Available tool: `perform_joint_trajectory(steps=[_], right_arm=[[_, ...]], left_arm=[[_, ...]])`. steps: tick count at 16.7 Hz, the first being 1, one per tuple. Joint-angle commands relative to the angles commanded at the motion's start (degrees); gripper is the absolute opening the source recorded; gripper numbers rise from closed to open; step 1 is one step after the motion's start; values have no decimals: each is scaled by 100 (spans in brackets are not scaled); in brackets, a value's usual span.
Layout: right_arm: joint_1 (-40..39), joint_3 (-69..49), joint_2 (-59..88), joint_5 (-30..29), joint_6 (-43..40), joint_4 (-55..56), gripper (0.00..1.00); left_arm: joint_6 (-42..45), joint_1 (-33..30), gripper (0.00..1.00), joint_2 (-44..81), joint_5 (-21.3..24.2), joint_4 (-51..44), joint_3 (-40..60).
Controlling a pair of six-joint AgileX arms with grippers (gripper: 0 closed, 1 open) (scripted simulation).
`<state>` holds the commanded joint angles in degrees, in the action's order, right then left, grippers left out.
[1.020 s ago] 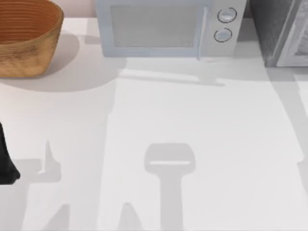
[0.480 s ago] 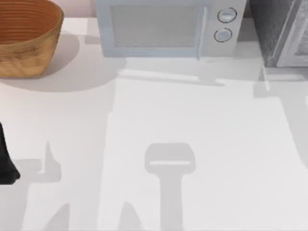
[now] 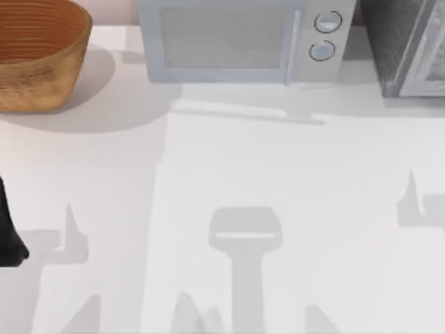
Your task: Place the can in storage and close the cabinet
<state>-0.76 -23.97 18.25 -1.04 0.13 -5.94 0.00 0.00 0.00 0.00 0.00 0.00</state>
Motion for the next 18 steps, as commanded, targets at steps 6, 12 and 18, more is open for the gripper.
perform_joint_trajectory(steps=[6, 12, 18], right_arm=[[66, 2074, -1577, 90, -11, 513, 100], [76, 2397, -1825, 104, -13, 594, 100], [299, 2309, -1446, 335, -8, 862, 100]], left_arm=[[0, 0, 100, 0, 0, 0, 0], [0, 0, 100, 0, 0, 0, 0], [0, 0, 100, 0, 0, 0, 0]])
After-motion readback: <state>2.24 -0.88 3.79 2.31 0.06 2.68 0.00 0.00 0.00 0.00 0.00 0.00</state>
